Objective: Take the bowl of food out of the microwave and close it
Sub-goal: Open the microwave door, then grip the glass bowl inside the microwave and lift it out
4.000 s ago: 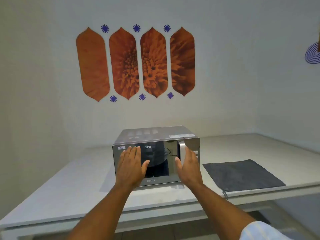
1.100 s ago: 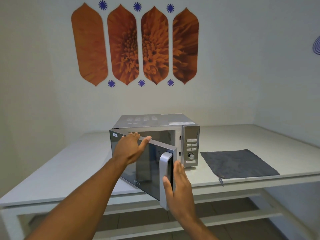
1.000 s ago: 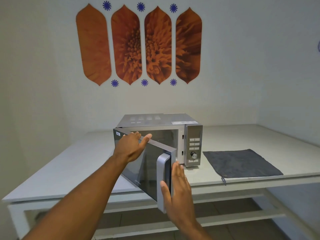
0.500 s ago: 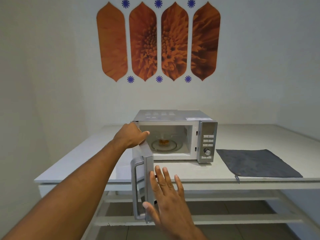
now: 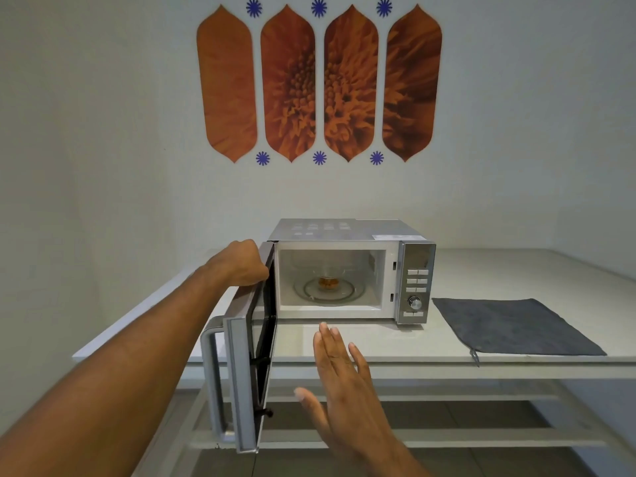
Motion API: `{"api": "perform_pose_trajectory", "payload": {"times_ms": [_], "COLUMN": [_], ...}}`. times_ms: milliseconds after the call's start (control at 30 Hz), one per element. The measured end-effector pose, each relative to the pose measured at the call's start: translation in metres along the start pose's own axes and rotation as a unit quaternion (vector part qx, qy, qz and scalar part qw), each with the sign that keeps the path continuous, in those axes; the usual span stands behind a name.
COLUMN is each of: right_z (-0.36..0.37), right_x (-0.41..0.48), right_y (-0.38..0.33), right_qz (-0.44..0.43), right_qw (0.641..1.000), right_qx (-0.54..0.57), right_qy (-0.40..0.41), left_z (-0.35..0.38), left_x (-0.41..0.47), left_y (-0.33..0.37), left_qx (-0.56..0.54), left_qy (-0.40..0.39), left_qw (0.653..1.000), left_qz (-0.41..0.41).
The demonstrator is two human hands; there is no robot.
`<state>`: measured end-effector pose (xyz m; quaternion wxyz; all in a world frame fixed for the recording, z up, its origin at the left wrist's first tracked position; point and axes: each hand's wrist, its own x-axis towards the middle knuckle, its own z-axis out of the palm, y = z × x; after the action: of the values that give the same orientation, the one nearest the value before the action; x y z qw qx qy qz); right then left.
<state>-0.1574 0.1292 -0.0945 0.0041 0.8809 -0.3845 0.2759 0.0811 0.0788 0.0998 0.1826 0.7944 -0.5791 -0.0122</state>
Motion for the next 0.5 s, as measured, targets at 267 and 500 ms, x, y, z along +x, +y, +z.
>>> {"api": "perform_pose_trajectory", "payload": {"times_ms": [267, 500], "right_z": [-0.005, 0.002], "right_x": [0.008, 0.019], "right_y": [0.018, 0.043], "right_qz": [0.017, 0.057], "right_qw": [1.0, 0.997], "right_qx": [-0.014, 0.026], "right_qy": [0.014, 0.046], "left_z": [-0.005, 0.035], "left_x": [-0.006, -0.041], "left_y": [0.009, 0.046], "left_qx": [0.1, -0.002], "left_qy": [-0.011, 0.122], "left_qw": [0.995, 0.99], "left_qz": [0.001, 0.07]}}
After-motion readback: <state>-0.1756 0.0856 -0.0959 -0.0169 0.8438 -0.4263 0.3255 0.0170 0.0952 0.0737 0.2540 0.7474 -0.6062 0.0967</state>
